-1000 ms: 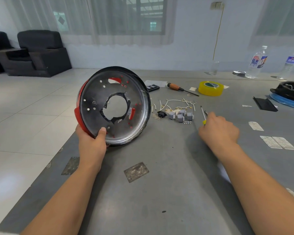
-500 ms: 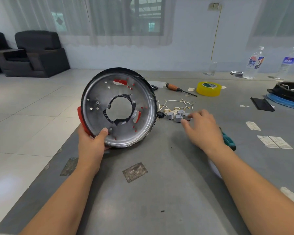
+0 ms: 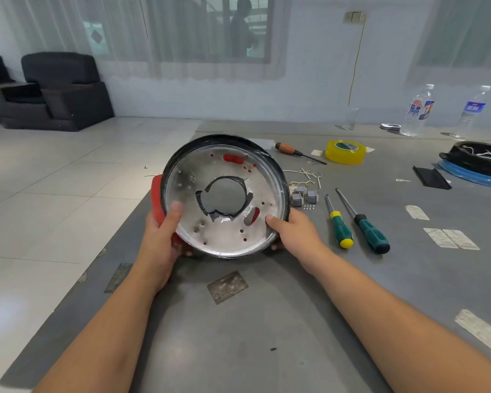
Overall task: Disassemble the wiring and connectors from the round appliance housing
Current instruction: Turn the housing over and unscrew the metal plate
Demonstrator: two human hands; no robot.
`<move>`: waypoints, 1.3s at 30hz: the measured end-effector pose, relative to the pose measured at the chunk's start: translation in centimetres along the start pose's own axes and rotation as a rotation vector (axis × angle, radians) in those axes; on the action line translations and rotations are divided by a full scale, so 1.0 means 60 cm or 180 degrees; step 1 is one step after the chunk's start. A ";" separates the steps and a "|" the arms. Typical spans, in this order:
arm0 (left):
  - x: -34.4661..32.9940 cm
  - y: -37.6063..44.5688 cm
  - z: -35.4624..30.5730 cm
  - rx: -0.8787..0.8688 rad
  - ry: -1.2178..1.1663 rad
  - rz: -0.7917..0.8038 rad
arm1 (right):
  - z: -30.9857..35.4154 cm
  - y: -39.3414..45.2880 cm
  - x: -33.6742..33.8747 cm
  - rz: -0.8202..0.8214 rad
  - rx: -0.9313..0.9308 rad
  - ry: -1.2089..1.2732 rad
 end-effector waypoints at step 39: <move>0.066 -0.109 -0.089 -0.1011 0.4922 0.1142 | -0.040 -0.010 0.060 -0.0416 -0.0191 0.1893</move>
Point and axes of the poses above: each hand's wrist, its own y-axis towards the middle knuckle, its own x-axis out of the back of the hand, z = x × y, the point moved 10 cm from there along y, towards the middle knuckle
